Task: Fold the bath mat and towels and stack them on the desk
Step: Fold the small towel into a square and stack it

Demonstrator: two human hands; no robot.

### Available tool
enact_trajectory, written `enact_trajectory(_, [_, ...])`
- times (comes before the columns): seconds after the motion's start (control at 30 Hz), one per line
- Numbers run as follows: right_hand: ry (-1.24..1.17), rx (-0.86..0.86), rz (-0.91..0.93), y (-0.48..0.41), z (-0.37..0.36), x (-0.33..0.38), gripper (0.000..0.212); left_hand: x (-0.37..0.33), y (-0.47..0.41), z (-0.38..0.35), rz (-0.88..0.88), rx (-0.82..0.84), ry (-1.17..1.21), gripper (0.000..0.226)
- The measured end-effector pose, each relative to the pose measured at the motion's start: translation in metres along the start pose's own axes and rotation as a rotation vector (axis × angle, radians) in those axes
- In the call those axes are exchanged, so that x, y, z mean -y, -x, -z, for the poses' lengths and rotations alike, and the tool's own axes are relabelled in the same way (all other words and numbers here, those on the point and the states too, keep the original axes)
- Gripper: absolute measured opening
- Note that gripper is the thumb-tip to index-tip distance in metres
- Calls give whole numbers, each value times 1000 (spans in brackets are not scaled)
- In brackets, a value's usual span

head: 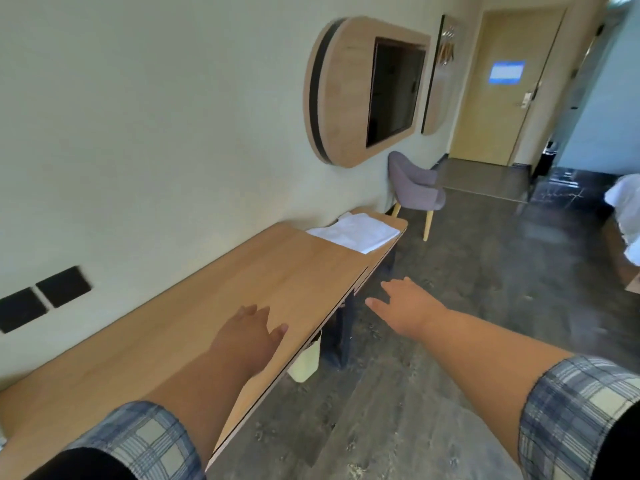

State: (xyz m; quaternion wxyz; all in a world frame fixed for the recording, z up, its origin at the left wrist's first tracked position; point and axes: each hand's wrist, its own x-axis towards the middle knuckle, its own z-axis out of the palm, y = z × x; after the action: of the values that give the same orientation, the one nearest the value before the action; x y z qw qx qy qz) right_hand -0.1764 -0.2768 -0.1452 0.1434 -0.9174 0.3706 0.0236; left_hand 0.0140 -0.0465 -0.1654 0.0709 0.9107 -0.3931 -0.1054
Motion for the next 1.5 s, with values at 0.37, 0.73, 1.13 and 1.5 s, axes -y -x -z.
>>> enact_trajectory(0.37, [107,-57,-67,-132,45,-96,80,-119,-183,-13,-150,-16,-94,72])
enact_trajectory(0.73, [90,-10,-243,-319,64,-216,85,-230,-429,-37,-333,123,-221,74])
enact_trajectory(1.13, [69,105,-92,-596,58,-357,85,-296,-646,-92,-60,156,-204,72])
enact_trajectory(1.5, [202,340,335,-843,39,-313,81,-281,-767,-140,313,128,-6,70])
